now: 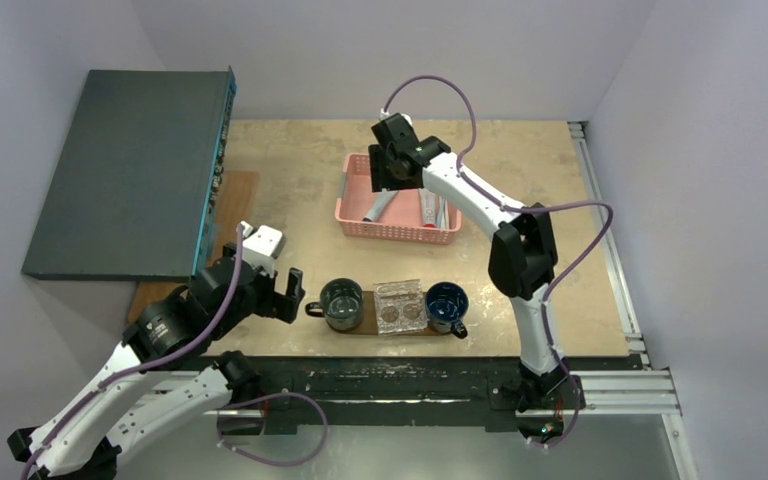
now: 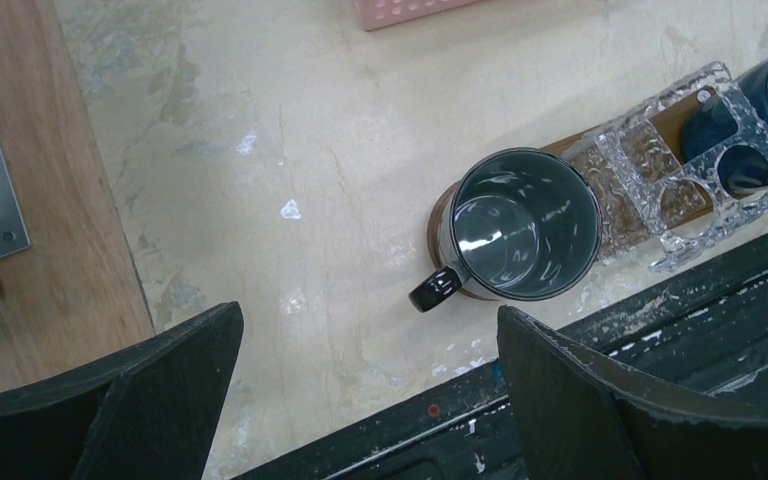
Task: Prepare toiletry sets of a toothbrush and toothpaste on the tray
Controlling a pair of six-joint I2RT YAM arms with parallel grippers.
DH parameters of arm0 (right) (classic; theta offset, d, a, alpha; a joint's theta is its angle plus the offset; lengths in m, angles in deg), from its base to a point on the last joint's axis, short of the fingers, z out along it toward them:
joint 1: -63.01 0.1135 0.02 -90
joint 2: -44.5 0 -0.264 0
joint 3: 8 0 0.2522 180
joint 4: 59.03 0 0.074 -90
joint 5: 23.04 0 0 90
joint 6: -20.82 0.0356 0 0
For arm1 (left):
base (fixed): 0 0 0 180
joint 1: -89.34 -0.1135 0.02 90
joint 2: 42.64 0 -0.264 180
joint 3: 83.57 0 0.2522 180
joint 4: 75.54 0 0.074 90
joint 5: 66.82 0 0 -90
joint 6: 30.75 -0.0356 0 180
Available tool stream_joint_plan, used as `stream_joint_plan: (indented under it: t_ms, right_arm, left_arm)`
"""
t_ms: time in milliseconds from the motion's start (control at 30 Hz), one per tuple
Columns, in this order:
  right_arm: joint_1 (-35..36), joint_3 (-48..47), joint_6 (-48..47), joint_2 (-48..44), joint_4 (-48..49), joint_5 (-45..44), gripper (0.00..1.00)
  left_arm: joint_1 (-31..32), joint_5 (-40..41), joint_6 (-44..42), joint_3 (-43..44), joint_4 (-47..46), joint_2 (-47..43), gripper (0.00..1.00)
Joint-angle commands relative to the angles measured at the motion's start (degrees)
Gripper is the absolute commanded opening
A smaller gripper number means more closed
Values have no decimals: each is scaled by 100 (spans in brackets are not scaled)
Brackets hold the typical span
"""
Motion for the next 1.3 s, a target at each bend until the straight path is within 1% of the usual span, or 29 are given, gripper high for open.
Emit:
stream_joint_plan:
  t_ms: [0, 67, 233, 400, 733, 933, 1267]
  right_arm:
    - [-30, -325, 561, 163, 406, 229, 63]
    - [-38, -380, 798, 331, 479, 121, 63]
    - [-42, -744, 1293, 865, 494, 99, 68]
    - [-60, -1114, 1497, 1263, 385, 179, 68]
    - [-125, -969, 1768, 1503, 301, 238, 71]
    - [-138, -1011, 1773, 1690, 217, 391, 70]
    - [-142, -726, 1710, 1661, 246, 385, 69]
  left_arm:
    - [-17, -311, -224, 39, -70, -19, 98]
    - [-18, -404, -230, -107, -242, -138, 99]
    - [-18, -454, -239, -130, -239, -348, 99]
    - [-14, -431, -257, -143, -252, -387, 100]
    - [-13, -343, -271, -127, -241, -300, 100]
    - [-17, -297, -261, -132, -238, -311, 100]
    - [-16, -233, -268, -136, -259, -314, 100]
